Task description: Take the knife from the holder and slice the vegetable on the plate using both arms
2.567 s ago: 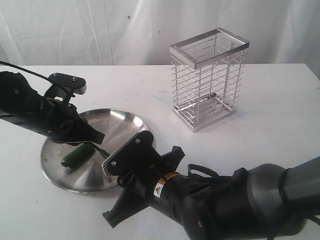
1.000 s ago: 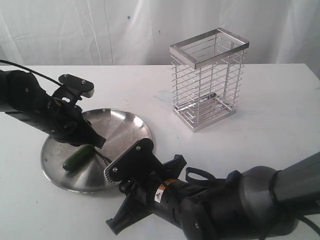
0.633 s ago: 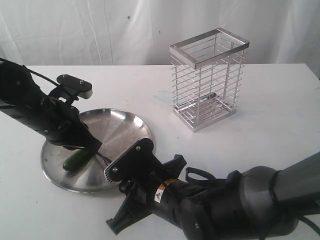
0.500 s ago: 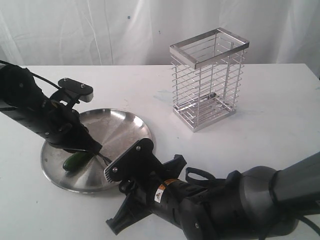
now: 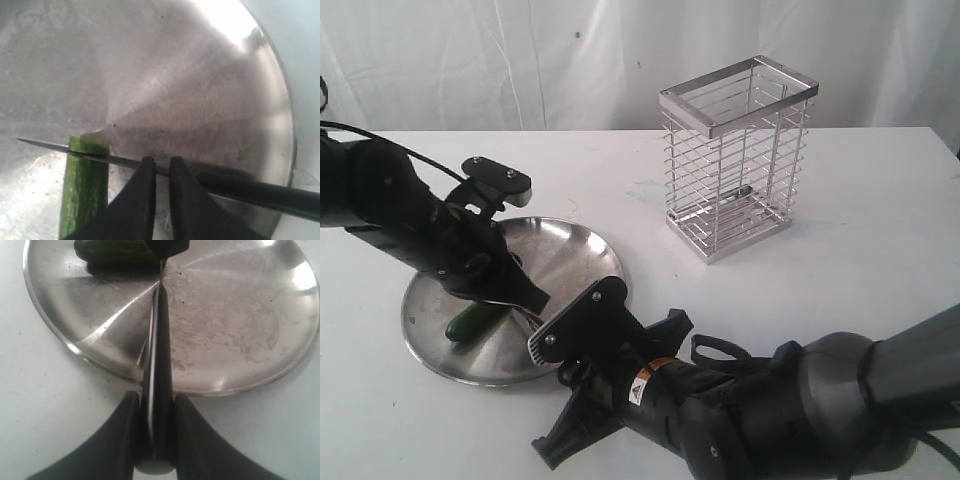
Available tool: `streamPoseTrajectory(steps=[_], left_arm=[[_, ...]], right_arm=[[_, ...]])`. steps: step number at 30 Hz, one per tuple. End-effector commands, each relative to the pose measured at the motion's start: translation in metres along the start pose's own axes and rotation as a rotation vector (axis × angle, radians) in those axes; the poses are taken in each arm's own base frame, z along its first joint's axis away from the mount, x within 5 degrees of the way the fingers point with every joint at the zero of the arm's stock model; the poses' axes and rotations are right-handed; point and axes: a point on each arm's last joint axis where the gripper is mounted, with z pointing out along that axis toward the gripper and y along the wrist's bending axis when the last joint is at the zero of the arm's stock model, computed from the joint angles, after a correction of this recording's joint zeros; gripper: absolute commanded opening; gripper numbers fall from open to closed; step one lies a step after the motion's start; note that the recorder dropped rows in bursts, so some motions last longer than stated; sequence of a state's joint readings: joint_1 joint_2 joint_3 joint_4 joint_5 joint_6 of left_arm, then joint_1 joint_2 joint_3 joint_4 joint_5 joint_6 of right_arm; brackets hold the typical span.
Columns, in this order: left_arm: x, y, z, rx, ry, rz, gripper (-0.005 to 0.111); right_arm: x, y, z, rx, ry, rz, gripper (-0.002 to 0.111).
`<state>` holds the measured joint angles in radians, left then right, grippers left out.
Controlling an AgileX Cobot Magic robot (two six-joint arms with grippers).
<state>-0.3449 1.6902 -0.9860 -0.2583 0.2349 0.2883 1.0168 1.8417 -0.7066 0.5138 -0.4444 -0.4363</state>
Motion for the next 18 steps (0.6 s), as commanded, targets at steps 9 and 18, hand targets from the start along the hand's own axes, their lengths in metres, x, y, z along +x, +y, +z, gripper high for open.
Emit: streamPoseTrajectory(steps=[9,18], left_arm=[[0.003,0.000,0.020,0.014,0.051,-0.009,0.010],[-0.016,-0.002,-0.025,-0.014,-0.074,0.045,0.013]], right_arm=[[0.000,0.001,0.000,-0.009,0.006,-0.019,0.000],[0.002,0.001,0.000,-0.017,0.023,-0.019,0.000]])
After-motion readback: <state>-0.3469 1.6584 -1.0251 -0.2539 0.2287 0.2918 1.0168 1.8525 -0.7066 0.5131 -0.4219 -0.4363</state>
